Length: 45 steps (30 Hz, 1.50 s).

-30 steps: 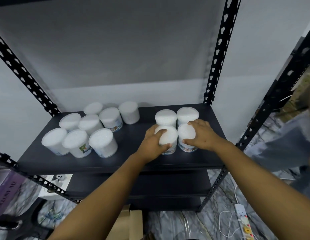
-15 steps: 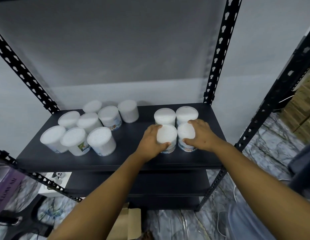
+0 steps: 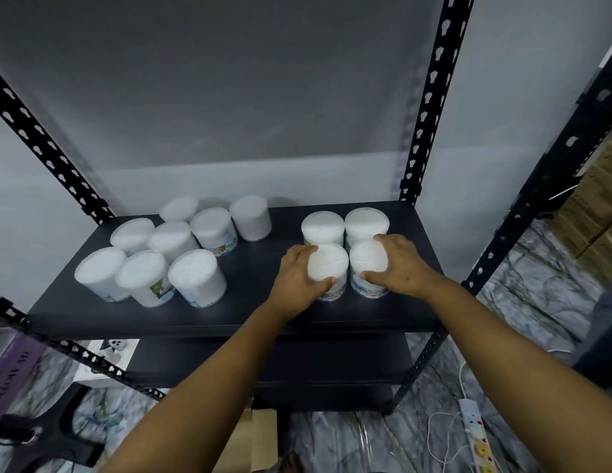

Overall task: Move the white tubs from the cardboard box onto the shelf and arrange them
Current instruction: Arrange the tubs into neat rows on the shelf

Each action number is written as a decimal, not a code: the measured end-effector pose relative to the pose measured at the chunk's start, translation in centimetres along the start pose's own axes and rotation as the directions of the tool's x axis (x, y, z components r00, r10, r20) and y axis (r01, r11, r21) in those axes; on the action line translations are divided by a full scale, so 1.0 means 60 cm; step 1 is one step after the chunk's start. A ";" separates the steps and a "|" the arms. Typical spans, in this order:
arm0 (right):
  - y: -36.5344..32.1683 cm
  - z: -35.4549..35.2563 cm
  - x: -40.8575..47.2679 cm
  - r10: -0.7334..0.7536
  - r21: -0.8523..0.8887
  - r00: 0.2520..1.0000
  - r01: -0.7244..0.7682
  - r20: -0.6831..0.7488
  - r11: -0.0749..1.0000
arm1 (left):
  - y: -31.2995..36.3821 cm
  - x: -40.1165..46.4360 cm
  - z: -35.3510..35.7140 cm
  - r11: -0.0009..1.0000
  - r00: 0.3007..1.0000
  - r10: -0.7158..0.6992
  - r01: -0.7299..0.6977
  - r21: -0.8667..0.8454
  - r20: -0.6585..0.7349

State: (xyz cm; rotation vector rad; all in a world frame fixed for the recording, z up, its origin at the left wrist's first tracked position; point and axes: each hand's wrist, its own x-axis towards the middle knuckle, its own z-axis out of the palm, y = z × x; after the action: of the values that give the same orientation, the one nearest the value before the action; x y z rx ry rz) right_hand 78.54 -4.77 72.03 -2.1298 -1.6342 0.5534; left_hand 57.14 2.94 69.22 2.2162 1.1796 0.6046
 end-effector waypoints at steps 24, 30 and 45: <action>0.008 -0.004 -0.004 -0.010 0.120 1.000 0.009 0.011 0.993 | 0.007 0.001 -0.008 0.987 0.998 -0.030 0.037 -0.159 0.050; 0.011 -0.003 -0.005 -0.007 0.123 1.000 0.006 0.008 0.992 | 0.007 0.001 -0.010 0.986 0.998 -0.029 0.038 -0.163 0.057; -0.029 0.011 -0.002 -0.118 0.006 0.991 0.118 -0.060 0.993 | -0.006 -0.023 -0.048 0.997 0.998 -0.061 0.059 -0.046 -0.031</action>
State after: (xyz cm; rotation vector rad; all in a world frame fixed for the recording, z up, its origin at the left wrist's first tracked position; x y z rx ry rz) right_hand 76.77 -4.42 72.40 -2.0074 -1.7072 0.4560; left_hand 54.44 2.69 70.95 2.1326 1.2321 0.6386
